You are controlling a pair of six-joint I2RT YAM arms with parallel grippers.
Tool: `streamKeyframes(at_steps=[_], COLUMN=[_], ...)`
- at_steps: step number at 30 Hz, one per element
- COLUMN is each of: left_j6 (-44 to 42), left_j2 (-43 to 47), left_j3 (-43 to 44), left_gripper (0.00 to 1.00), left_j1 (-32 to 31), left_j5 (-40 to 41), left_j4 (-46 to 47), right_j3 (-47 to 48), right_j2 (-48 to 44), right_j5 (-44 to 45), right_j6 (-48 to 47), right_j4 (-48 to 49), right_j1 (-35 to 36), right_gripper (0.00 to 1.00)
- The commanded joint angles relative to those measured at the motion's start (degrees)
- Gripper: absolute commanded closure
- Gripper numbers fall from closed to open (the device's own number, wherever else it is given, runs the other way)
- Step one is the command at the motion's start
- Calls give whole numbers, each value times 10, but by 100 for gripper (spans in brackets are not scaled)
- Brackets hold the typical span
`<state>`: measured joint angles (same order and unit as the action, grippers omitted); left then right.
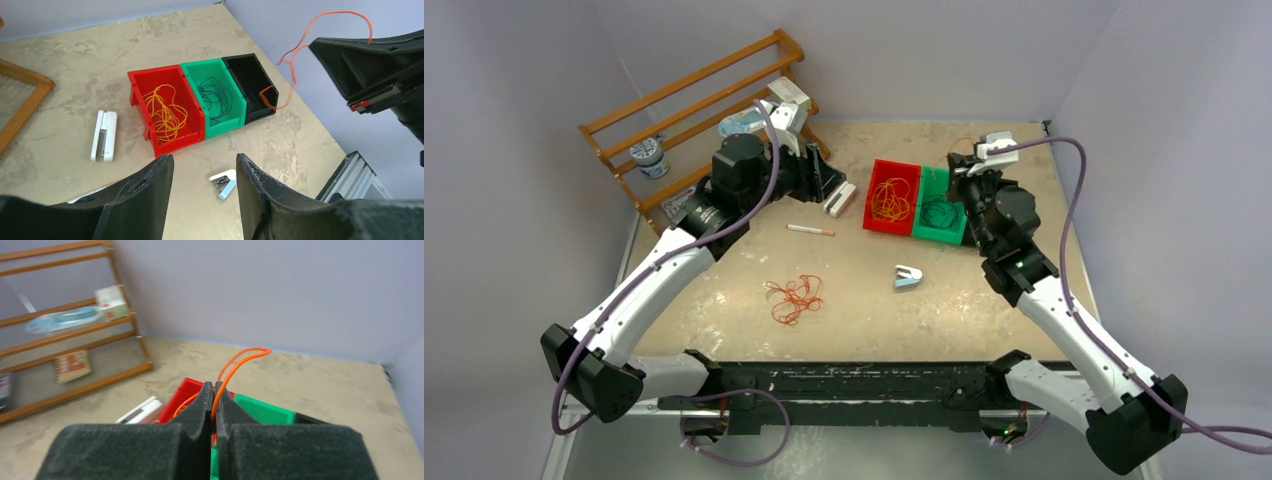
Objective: Untangle the cables
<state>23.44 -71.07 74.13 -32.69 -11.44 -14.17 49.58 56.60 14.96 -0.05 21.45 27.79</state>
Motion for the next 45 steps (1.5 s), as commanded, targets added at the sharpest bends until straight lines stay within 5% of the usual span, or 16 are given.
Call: streamKeyframes(at_steps=[1,15,28,45], left_j6=[10,31,33,33], left_j2=[-17,-33,-40,-47], left_j3=[-7,-51,-66,-68], left_gripper=[51,51,51,51], left_j1=[1,1,1,1], left_j5=[19,153,177,198], left_j4=[24,-31,-56,-75], right_j3=[15,7,-11,12], right_j2=[-15,34,163,293], right_j5=[86,48,-24,-24], right_j6=[29,75,130,210], right_j4=[-48,-26,17,-40], right_j1=[-48,-195,-254,-299], right_gripper=[100,100,100,98])
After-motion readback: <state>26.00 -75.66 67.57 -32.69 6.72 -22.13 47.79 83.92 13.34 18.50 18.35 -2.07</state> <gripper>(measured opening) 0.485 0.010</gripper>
